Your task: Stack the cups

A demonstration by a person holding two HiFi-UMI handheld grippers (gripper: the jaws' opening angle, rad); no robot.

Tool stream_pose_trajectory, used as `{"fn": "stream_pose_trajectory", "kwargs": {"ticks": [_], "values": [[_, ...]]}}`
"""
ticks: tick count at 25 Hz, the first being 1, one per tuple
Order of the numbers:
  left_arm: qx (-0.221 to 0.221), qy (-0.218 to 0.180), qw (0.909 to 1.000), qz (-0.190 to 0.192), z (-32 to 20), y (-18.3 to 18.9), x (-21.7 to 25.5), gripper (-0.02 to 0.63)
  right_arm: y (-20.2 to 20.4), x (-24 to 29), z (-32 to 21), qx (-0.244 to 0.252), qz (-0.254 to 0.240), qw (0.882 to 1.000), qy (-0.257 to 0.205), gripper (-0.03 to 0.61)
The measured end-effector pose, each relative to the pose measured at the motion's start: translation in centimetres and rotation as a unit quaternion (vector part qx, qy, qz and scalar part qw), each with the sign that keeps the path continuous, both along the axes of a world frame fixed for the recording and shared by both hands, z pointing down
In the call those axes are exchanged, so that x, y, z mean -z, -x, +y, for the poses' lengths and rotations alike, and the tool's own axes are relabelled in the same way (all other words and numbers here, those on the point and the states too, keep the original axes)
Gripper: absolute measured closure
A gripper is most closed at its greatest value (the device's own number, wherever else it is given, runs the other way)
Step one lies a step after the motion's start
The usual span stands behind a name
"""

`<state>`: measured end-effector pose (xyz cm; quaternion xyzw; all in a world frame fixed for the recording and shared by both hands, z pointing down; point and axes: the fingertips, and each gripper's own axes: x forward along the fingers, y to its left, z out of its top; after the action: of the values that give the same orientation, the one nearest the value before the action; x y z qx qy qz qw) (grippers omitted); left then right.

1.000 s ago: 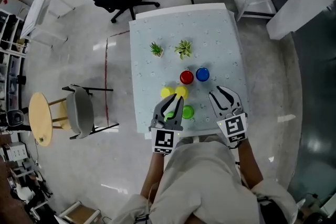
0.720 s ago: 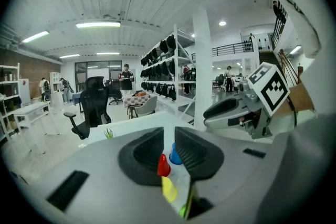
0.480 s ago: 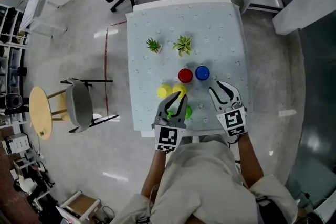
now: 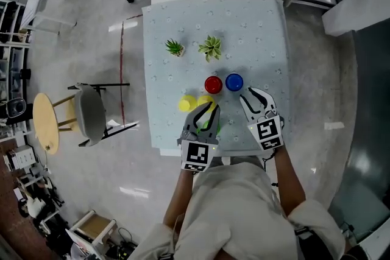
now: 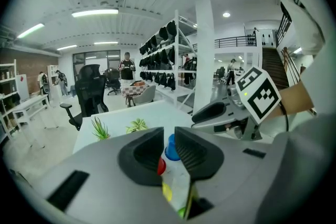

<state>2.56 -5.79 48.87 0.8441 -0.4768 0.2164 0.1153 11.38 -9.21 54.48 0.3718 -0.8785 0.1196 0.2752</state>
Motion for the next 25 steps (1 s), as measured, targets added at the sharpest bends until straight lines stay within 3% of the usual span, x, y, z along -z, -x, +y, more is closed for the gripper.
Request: {"fn": "stream_pose_trajectory", "kwargs": {"ticks": [25], "values": [[0.013, 0.048, 0.9985, -0.025, -1.0, -1.1, -3.5, 0.543, 2.2, -7.2, -2.6, 0.073, 0.035, 0.996, 0.042, 0.354]]}}
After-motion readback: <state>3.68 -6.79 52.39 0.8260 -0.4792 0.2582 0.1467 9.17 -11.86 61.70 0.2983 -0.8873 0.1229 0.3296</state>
